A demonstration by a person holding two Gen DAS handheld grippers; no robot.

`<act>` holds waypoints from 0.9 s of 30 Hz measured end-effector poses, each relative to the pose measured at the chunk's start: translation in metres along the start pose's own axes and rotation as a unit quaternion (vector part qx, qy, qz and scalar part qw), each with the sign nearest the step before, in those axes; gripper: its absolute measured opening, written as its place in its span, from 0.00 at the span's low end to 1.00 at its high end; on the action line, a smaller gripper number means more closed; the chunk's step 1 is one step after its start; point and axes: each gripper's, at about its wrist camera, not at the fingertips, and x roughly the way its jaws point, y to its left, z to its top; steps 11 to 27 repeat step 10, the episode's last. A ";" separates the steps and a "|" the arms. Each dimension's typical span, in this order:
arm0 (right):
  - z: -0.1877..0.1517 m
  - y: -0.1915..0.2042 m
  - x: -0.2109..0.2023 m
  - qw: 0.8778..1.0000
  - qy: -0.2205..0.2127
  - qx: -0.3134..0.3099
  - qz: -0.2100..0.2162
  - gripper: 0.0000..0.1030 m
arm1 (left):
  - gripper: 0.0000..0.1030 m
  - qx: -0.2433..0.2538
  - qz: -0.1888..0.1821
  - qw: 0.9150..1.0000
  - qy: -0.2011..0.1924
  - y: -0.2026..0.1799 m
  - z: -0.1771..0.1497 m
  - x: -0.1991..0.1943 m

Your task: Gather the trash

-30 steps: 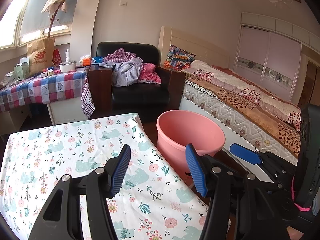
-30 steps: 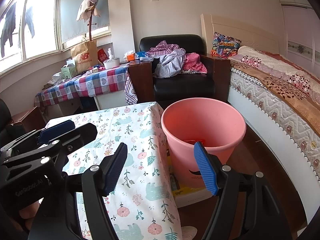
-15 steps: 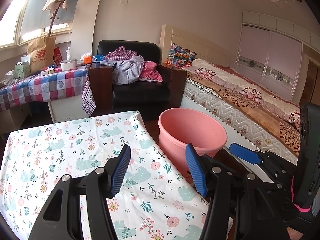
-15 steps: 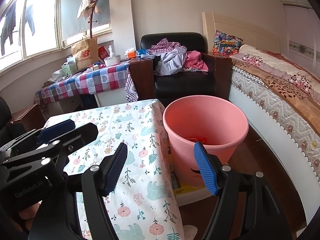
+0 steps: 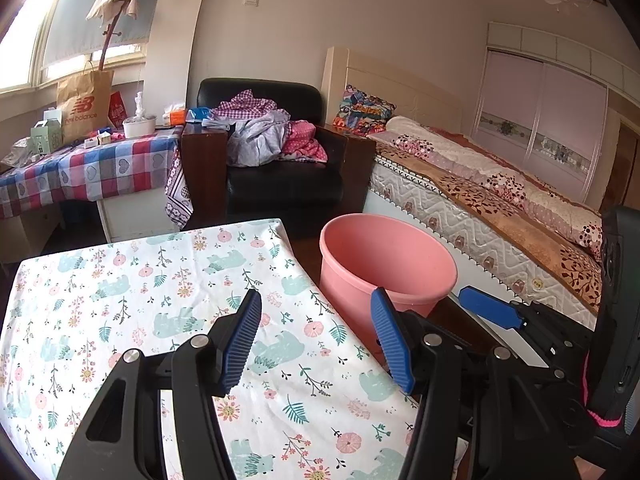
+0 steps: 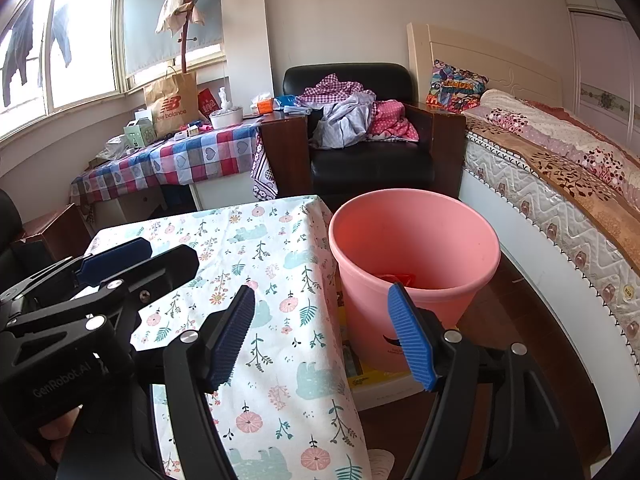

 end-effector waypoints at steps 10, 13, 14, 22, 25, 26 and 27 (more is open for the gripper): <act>0.002 0.004 0.003 1.000 0.002 -0.004 0.004 0.68 | 0.54 -0.008 0.007 1.000 0.012 0.005 0.002 0.003; 0.002 0.004 0.003 1.000 0.002 -0.004 0.004 0.68 | 0.54 -0.008 0.007 1.000 0.012 0.005 0.002 0.003; 0.002 0.004 0.003 1.000 0.002 -0.004 0.004 0.68 | 0.54 -0.008 0.007 1.000 0.012 0.005 0.002 0.003; 0.002 0.004 0.003 1.000 0.002 -0.004 0.004 0.68 | 0.54 -0.008 0.007 1.000 0.012 0.005 0.002 0.003; 0.002 0.004 0.003 1.000 0.002 -0.004 0.004 0.68 | 0.54 -0.008 0.007 1.000 0.012 0.005 0.002 0.003; 0.002 0.004 0.003 1.000 0.002 -0.004 0.004 0.68 | 0.54 -0.008 0.007 1.000 0.012 0.005 0.002 0.003; 0.002 0.004 0.003 1.000 0.002 -0.004 0.004 0.68 | 0.54 -0.008 0.007 1.000 0.012 0.005 0.002 0.003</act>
